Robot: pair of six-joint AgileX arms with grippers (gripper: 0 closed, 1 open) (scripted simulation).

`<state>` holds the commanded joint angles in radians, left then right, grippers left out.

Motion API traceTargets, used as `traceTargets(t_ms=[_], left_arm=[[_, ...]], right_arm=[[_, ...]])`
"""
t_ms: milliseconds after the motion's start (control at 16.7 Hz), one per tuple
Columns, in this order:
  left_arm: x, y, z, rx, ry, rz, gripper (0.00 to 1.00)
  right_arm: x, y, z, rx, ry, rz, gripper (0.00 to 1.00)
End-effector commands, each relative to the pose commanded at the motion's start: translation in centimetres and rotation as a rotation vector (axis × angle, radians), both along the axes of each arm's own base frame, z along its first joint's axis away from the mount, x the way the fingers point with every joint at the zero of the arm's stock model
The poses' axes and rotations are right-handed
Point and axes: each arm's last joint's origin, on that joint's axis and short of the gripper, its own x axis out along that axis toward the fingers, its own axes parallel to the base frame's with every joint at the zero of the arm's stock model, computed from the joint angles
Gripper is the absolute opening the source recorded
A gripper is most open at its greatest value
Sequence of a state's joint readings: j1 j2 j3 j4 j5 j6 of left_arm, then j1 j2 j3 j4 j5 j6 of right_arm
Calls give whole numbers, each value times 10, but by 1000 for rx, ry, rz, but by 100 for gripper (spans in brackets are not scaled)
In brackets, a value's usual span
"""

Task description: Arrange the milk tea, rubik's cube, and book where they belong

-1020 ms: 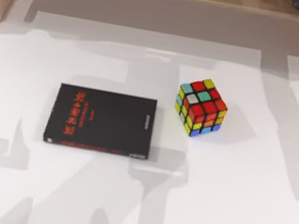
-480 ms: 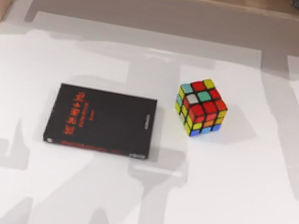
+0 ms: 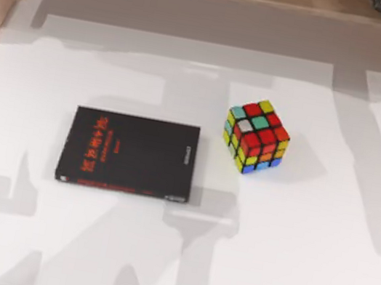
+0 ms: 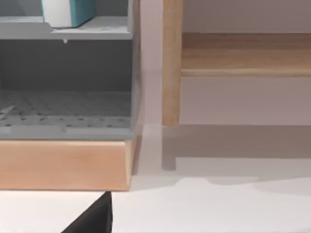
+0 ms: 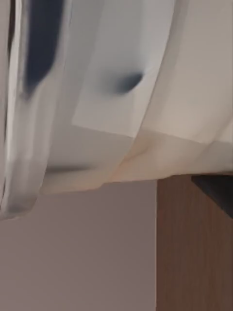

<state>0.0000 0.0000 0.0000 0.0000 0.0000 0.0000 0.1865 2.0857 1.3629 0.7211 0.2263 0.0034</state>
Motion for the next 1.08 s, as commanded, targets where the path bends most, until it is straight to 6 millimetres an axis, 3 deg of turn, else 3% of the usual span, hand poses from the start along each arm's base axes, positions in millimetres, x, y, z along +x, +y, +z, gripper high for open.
traceTargets(t_ms=[300,480,840,1080], left_arm=[[0,0,0,0,0,0,100],[0,0,0,0,0,0,100],[0,0,0,0,0,0,100],[0,0,0,0,0,0,100]], right_arm=[[-5,5,2,4,-2,13,0],[-25,12,6,11,-2,28,0],[-73,4,11,6,-3,8,0],[-80,2,11,2,-2,3,0]])
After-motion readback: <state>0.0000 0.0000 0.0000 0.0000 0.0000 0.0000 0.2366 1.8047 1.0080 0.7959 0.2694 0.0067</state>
